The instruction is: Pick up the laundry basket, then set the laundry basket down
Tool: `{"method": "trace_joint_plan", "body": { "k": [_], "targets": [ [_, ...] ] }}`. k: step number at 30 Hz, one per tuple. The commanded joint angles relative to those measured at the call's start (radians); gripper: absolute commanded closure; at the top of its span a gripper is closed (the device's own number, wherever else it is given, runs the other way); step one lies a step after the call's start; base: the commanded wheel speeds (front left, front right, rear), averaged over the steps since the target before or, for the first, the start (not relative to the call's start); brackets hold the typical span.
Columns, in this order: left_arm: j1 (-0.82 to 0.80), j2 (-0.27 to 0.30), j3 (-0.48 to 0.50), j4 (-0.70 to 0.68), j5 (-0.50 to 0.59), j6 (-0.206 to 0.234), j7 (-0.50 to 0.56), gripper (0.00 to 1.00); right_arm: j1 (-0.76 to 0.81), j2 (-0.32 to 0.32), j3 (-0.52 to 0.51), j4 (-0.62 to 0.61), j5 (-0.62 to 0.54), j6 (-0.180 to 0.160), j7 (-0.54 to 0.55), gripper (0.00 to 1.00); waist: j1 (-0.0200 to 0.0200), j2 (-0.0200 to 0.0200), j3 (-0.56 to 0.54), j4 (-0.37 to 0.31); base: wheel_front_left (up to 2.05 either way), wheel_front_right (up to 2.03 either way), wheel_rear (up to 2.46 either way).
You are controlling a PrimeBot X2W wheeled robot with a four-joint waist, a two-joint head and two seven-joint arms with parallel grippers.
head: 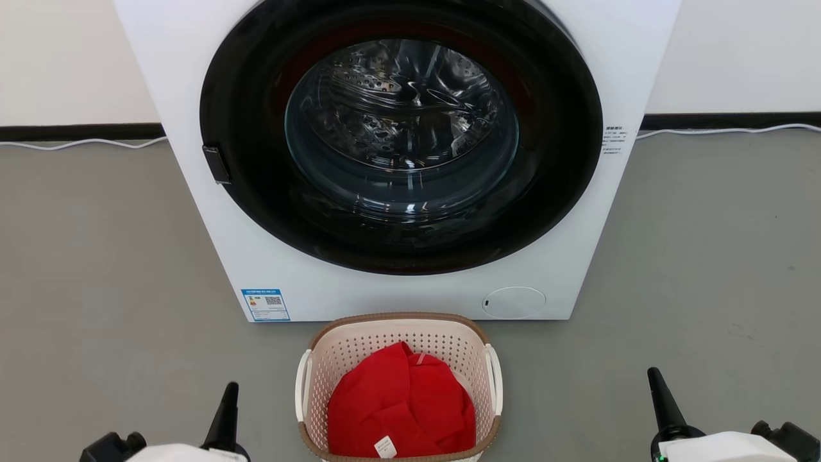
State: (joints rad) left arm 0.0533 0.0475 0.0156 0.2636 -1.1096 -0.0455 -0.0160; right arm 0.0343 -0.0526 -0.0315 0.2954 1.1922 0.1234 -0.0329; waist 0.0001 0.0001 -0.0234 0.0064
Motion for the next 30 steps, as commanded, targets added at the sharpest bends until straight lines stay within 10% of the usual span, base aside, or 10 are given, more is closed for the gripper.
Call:
{"method": "trace_joint_plan", "body": {
  "k": [1,30],
  "targets": [
    [-0.059,0.007,0.027,-0.022,-0.029,-0.013,0.008,1.0,-0.062,-0.012,0.008,-0.034,0.029,0.005,0.009,1.0,-0.0001,-0.0001,0.001,0.0,0.0,0.0,0.0],
    [-0.129,0.004,0.075,-0.019,-0.348,-0.062,0.091,1.0,-0.115,-0.012,-0.04,-0.046,0.303,0.007,0.092,1.0,-0.0001,-0.0001,0.018,-0.004,0.0,0.0,0.0]
  ]
}}
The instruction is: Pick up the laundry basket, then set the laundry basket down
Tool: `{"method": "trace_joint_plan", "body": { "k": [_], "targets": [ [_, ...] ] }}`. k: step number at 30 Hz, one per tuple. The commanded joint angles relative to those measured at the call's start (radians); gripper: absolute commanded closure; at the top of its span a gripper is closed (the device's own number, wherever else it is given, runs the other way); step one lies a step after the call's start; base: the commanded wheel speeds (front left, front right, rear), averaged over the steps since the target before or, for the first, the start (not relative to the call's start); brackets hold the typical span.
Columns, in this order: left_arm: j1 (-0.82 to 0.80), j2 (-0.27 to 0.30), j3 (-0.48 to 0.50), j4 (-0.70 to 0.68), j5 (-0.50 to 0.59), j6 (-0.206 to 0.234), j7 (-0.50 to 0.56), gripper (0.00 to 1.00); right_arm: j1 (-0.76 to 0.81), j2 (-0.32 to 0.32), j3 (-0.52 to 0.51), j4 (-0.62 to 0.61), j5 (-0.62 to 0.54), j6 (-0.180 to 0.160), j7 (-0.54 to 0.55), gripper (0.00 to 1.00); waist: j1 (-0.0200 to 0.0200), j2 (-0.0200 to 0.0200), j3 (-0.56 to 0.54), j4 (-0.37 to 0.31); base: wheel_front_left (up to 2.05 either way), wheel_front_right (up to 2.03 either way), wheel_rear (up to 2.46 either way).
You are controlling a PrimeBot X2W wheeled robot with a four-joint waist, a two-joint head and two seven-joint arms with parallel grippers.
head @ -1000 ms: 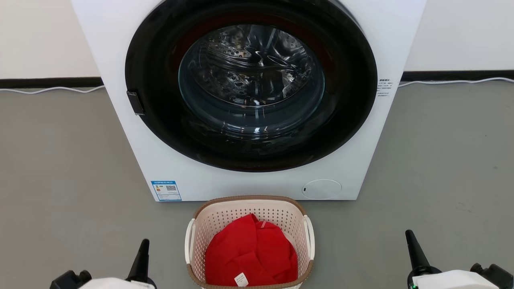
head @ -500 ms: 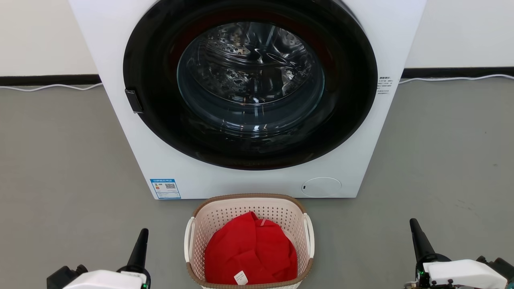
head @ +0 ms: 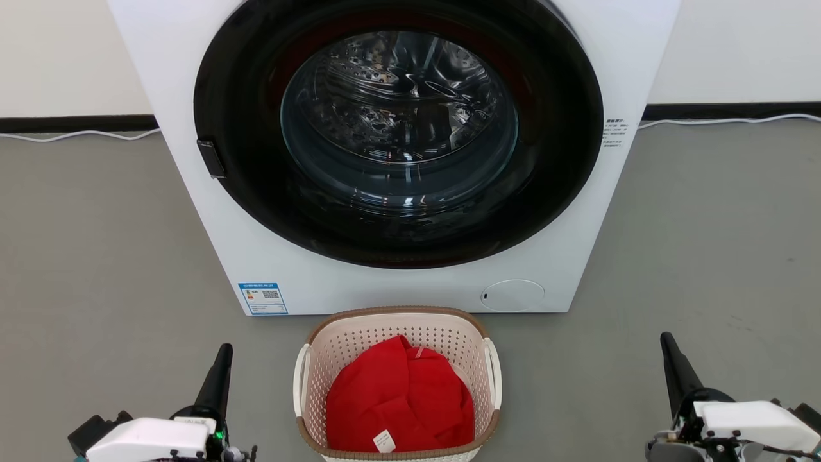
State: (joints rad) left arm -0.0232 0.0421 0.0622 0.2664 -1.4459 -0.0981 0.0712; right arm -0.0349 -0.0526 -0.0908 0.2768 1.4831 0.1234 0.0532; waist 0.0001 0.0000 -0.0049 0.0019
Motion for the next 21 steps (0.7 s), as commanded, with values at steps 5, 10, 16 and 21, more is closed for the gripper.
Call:
{"method": "trace_joint_plan", "body": {
  "k": [5,10,16,21],
  "targets": [
    [-0.065,0.009,0.038,-0.022,-0.069,-0.018,0.018,1.0,-0.056,-0.012,0.01,-0.029,0.061,0.007,0.021,1.0,-0.0001,0.0,0.003,-0.001,0.0,0.0,0.0],
    [-0.077,0.008,0.046,-0.021,-0.126,-0.027,0.033,1.0,-0.065,-0.011,0.001,-0.032,0.109,0.007,0.036,1.0,-0.0001,0.0,0.006,-0.001,0.0,0.0,0.0],
    [-0.085,0.008,0.052,-0.021,-0.162,-0.033,0.042,1.0,-0.071,-0.011,-0.005,-0.033,0.14,0.007,0.046,1.0,-0.0001,0.0,0.008,-0.002,0.0,0.0,0.0],
    [-0.085,0.008,0.052,-0.021,-0.162,-0.033,0.042,1.0,-0.072,-0.01,-0.007,-0.033,0.139,0.007,0.047,1.0,-0.0001,0.0,0.008,-0.002,0.0,0.0,0.0]
  ]
}}
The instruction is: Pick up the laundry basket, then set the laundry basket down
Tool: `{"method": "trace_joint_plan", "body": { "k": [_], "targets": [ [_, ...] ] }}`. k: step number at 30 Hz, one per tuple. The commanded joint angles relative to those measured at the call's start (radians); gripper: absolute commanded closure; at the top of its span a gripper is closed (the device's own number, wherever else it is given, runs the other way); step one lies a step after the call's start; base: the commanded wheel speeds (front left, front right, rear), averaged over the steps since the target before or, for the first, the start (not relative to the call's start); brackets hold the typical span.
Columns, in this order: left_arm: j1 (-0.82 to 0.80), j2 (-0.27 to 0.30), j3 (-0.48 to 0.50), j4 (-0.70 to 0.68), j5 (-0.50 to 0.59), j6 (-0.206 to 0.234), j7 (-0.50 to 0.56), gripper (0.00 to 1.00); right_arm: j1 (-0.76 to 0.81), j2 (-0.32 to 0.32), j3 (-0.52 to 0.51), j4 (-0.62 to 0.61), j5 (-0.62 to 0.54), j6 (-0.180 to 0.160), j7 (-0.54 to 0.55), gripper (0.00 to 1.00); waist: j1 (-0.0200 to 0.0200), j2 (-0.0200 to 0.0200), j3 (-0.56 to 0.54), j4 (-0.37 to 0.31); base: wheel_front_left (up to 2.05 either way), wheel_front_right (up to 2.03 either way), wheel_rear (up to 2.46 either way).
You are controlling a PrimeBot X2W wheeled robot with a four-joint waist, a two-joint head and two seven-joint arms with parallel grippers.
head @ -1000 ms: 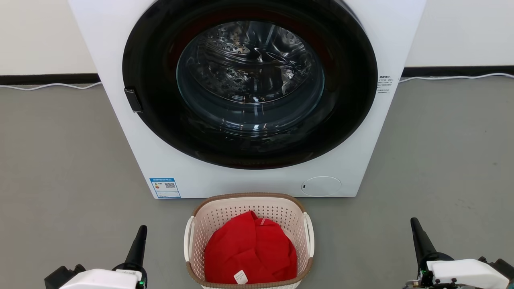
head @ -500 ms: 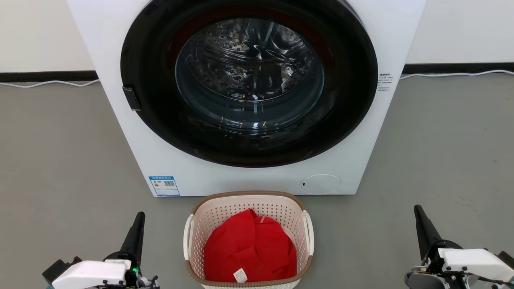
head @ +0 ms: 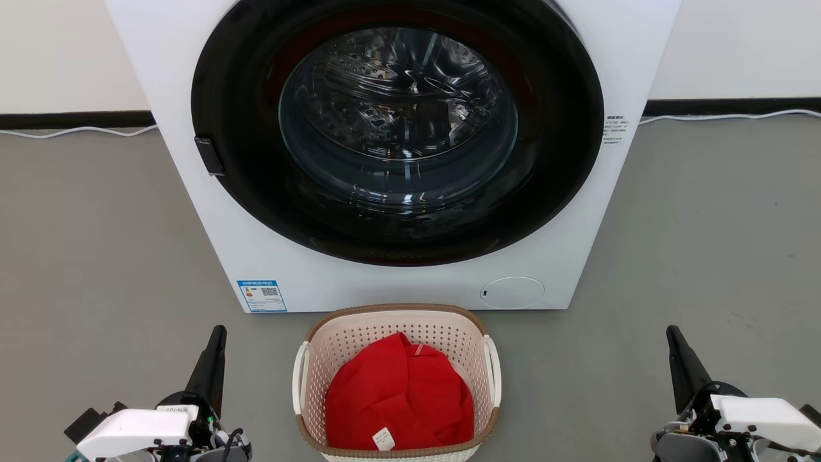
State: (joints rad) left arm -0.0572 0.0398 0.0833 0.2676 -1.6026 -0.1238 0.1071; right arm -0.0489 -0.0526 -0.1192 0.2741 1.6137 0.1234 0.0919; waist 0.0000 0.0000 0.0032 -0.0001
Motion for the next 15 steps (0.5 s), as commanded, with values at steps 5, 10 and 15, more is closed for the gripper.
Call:
{"method": "trace_joint_plan", "body": {
  "k": [5,10,15],
  "targets": [
    [-0.051,0.01,0.031,-0.022,-0.006,-0.007,0.006,1.0,-0.058,-0.009,0.021,-0.03,0.008,0.007,0.009,1.0,0.0,0.0,0.0,0.0,0.0,0.0,0.0],
    [-0.051,0.01,0.031,-0.022,-0.006,-0.007,0.006,1.0,-0.058,-0.008,0.02,-0.03,0.007,0.007,0.01,1.0,0.0,0.0,0.0,0.0,0.0,0.0,0.0],
    [-0.051,0.01,0.031,-0.022,-0.006,-0.007,0.006,1.0,-0.058,-0.007,0.019,-0.03,0.006,0.007,0.011,1.0,0.0,0.0,0.0,0.0,0.0,0.0,0.0]
  ]
}}
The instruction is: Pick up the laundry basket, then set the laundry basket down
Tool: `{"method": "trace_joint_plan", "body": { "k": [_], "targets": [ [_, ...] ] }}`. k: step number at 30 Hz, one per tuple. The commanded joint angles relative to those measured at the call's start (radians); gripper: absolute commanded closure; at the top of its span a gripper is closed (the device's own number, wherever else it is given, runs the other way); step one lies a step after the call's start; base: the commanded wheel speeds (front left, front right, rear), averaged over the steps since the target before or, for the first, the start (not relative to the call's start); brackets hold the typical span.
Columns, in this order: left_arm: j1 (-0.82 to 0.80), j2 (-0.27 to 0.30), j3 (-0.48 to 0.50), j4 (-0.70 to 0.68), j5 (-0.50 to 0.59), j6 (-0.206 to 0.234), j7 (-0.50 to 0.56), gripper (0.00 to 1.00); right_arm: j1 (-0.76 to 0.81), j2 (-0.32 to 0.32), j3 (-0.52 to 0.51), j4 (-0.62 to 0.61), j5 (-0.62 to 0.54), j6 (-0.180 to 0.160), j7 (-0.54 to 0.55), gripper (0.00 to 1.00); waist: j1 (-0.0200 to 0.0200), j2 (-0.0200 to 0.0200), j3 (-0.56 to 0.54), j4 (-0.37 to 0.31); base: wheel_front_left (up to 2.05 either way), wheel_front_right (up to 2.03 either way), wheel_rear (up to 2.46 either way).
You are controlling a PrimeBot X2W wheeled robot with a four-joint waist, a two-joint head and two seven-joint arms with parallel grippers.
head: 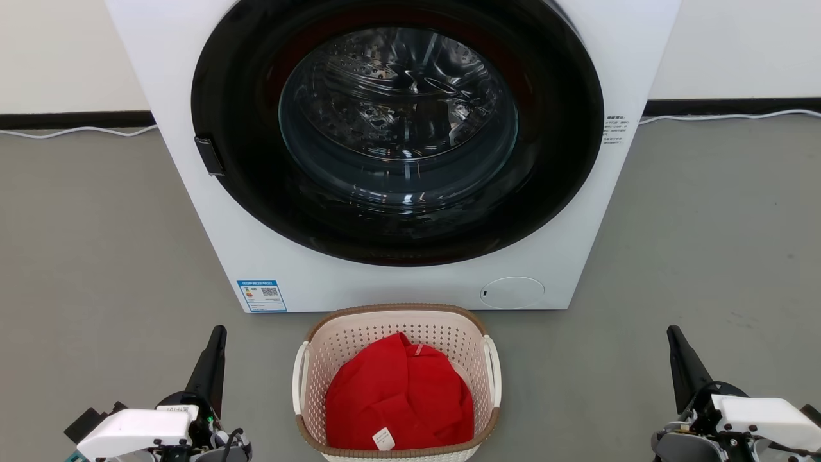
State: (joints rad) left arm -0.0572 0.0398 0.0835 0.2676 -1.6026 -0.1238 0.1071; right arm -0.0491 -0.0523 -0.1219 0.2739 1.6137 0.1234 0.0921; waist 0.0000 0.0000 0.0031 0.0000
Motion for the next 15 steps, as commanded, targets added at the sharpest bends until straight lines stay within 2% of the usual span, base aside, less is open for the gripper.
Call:
{"method": "trace_joint_plan", "body": {
  "k": [1,15],
  "targets": [
    [-0.051,0.01,0.031,-0.022,-0.006,-0.007,0.006,1.0,-0.058,-0.008,0.021,-0.03,0.006,0.007,0.011,1.0,0.0,0.0,0.0,0.0,0.0,0.0,0.0],
    [-0.051,0.01,0.03,-0.022,-0.006,-0.007,0.006,1.0,-0.058,-0.006,0.019,-0.03,0.004,0.007,0.013,1.0,0.0,0.0,0.0,0.0,0.0,0.0,0.0]
  ]
}}
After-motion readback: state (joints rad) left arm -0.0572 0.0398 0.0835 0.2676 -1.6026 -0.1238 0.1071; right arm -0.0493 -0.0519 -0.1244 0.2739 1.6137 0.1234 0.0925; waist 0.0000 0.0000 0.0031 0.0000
